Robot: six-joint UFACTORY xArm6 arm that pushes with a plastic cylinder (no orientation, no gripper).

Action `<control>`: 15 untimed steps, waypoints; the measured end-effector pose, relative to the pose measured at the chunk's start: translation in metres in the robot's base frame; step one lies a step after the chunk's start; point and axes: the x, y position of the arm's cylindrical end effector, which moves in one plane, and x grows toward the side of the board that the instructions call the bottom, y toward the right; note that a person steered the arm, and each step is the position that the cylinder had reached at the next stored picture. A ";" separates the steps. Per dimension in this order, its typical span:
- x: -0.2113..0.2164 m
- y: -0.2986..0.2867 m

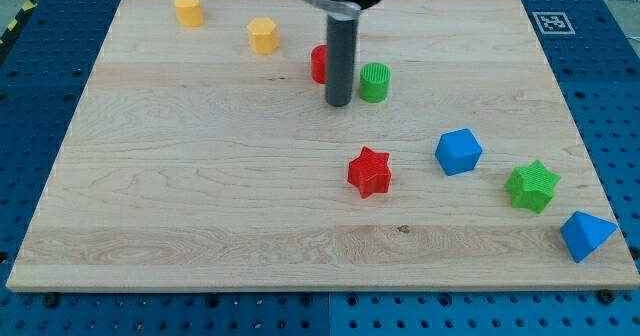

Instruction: Move the red star to the bottom of the green circle

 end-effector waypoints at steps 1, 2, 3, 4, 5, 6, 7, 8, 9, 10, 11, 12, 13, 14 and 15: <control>0.043 -0.014; 0.106 0.002; 0.144 0.041; 0.142 0.086; 0.119 0.093; 0.122 0.093; 0.102 0.084; 0.094 0.075; 0.133 0.075; 0.151 0.055; 0.113 0.040; 0.063 0.040; 0.053 0.040; 0.077 0.010; 0.074 -0.042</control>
